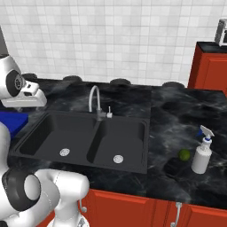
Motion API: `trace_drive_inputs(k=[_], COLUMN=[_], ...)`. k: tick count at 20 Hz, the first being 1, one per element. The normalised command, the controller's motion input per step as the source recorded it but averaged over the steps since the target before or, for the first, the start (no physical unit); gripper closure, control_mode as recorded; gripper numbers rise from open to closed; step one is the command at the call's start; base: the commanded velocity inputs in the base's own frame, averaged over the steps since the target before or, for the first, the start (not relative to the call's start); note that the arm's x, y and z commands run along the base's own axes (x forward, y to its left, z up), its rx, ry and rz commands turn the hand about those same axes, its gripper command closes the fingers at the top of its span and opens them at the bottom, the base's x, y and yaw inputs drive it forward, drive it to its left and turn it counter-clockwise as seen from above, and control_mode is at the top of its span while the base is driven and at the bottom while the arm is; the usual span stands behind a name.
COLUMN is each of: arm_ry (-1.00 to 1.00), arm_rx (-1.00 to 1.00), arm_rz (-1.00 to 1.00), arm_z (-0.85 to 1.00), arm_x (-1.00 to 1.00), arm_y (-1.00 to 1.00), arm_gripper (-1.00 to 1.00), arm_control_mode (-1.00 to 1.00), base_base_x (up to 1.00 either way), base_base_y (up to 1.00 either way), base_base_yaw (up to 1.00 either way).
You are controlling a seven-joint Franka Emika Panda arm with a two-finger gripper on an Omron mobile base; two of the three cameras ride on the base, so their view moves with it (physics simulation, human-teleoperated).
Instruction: Pick up all produce items and place them in the sink. Turn on the sink faucet to wash them. Then turn the sink off and put them in the tray.
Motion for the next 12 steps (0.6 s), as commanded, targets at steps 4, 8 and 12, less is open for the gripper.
trace_drive_inputs(k=[4, 8, 12], arm_ry=[0.02, 0.01, 0.0], arm_rx=[0.0, 0.0, 0.0], arm_rz=[0.03, 0.11, 0.16], arm_z=[-0.08, -0.12, -0.18], arm_x=[-0.32, -0.34, -0.29], arm_y=[0.5, 0.65, 0.69], arm_gripper=[-1.0, -1.0, -1.0], arm_control_mode=[-1.0, -1.0, -1.0], base_base_x=[0.0, 0.0, 0.0], base_base_y=[0.0, 0.0, 0.0], base_base_yaw=[0.0, 0.0, 0.0])
